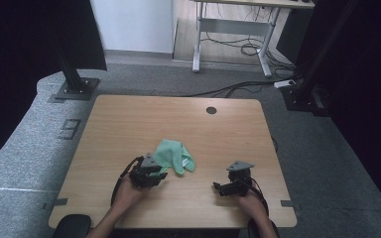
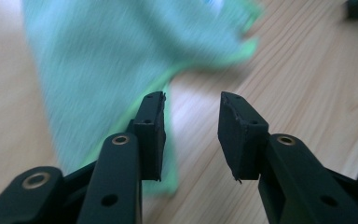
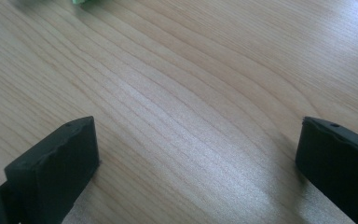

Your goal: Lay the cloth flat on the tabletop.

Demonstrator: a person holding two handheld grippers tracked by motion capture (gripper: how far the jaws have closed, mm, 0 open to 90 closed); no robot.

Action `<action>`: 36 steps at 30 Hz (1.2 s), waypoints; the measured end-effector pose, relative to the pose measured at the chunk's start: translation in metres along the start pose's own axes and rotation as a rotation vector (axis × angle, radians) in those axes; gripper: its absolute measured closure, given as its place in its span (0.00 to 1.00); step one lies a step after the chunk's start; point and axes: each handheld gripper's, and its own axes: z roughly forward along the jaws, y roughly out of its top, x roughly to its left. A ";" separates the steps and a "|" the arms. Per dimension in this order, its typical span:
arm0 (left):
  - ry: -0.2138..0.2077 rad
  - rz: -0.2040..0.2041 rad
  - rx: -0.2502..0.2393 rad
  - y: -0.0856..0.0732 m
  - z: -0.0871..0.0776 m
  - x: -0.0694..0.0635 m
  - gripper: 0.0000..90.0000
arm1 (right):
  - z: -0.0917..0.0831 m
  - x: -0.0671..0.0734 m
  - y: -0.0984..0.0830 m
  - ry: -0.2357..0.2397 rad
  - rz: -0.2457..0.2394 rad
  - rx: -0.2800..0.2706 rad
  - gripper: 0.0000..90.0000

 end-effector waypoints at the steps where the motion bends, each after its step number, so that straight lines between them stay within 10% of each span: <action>1: -0.001 0.018 -0.004 0.009 0.001 -0.003 0.66 | 0.000 0.000 0.000 0.000 0.000 0.000 0.00; 7: -0.030 0.052 0.005 0.037 0.020 -0.010 0.62 | 0.000 0.000 0.000 0.000 0.000 0.000 0.00; 14: -0.020 0.056 0.095 0.032 0.053 -0.011 0.65 | 0.000 0.000 0.000 0.000 0.000 0.000 0.00; 22: -0.002 0.067 0.115 0.029 0.056 -0.009 0.96 | 0.000 0.000 0.000 0.000 0.000 0.000 0.00; 33: -0.012 0.027 -0.032 0.065 0.008 0.008 0.97 | 0.000 0.000 0.000 0.000 0.001 0.000 0.00; 36: 0.028 -0.020 -0.088 0.079 -0.014 0.031 0.97 | 0.000 0.000 0.000 -0.001 0.000 -0.001 0.00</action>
